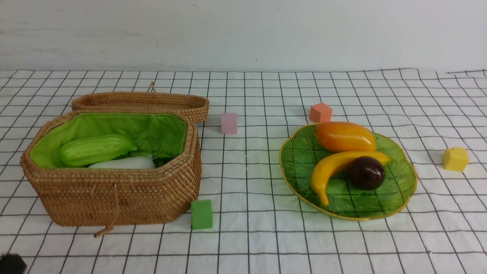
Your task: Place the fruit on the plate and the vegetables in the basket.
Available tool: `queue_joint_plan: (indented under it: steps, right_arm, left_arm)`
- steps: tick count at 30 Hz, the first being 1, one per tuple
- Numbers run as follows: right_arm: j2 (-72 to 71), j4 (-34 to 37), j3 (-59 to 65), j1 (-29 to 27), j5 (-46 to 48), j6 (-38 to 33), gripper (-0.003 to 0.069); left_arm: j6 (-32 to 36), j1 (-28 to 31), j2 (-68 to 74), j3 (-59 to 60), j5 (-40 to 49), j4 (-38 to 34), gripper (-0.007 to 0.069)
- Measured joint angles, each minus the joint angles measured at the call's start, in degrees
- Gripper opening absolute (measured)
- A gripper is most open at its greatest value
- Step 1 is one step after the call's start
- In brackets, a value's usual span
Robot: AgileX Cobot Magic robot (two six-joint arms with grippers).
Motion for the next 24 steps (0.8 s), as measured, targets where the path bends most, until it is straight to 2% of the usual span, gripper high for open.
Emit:
queue_joint_plan:
  steps: [1,2,5,24]
  right_arm:
    - [0.0,0.0,0.0,0.0,0.0,0.0,0.0008]
    - [0.0,0.0,0.0,0.0,0.0,0.0,0.0010]
    - [0.0,0.0,0.0,0.0,-0.1,0.0,0.0015]
    - [0.0,0.1,0.0,0.0,-0.1,0.0,0.0029]
  left_arm:
    - [0.0,0.1,0.0,0.0,0.5,0.0,-0.0013]
    - [0.0,0.4,0.0,0.6,6.6,0.0,-0.0013]
    - [0.0,0.5,0.0,1.0,12.0,-0.5,-0.0013]
    - [-0.1,0.5,0.0,1.0,12.1,-0.9,-0.0013]
